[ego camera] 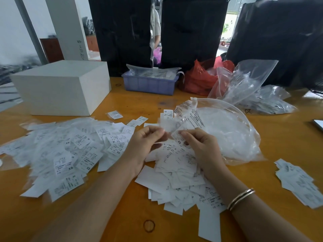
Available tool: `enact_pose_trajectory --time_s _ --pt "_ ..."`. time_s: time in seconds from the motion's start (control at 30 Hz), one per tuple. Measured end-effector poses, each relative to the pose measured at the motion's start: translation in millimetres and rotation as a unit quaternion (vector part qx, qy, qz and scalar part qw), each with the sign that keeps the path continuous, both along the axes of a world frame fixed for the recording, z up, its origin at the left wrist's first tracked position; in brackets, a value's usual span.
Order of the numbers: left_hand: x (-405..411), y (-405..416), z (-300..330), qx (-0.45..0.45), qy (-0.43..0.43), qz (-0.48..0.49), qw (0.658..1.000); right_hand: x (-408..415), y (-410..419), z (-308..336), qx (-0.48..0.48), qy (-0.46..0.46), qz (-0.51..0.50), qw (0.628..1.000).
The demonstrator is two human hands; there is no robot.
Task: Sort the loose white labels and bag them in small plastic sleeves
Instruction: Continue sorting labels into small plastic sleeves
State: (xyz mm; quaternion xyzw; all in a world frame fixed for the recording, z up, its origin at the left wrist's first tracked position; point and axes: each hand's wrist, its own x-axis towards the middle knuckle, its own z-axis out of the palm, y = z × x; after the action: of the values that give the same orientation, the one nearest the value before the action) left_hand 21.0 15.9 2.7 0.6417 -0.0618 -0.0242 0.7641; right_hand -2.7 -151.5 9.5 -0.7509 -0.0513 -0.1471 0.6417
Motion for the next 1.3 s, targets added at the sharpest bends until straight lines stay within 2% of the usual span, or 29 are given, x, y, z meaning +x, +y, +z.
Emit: enact_pose_trajectory --time_s 0.13,0.27,0.37,0.6,0.93,1.17,1.3 --pt "0.3 2.3 1.6 -0.033 -0.016 0.029 0.999 0.9 1.4 -2.9 0.003 -0.014 0.000 1.000" --pt "0.0 1.1 -0.6 0.101 -0.096 0.075 0.987 2.9 -2.8 -3.7 0.041 -0.044 -0.056 0.997" --pt "-1.3 -1.0 -2.7 0.189 -0.171 0.075 0.964 2.3 -2.9 -4.1 0.104 -0.068 -0.045 0.991" --pt "-4.6 -1.8 -3.5 0.289 -0.246 0.051 0.924 0.7 -0.3 -4.0 0.139 -0.053 0.020 0.989" --pt "-5.4 -3.0 -2.6 0.291 -0.279 0.058 0.913 3.7 1.0 -8.0 0.104 -0.052 0.038 0.992" --pt "-5.6 -2.5 -2.1 0.292 -0.268 0.062 0.916 3.1 -3.7 -6.1 0.141 -0.074 0.035 0.987" --pt "-6.7 -2.7 -1.5 0.291 -0.265 0.064 0.917 2.5 -2.2 -9.0 0.088 -0.080 0.040 0.992"
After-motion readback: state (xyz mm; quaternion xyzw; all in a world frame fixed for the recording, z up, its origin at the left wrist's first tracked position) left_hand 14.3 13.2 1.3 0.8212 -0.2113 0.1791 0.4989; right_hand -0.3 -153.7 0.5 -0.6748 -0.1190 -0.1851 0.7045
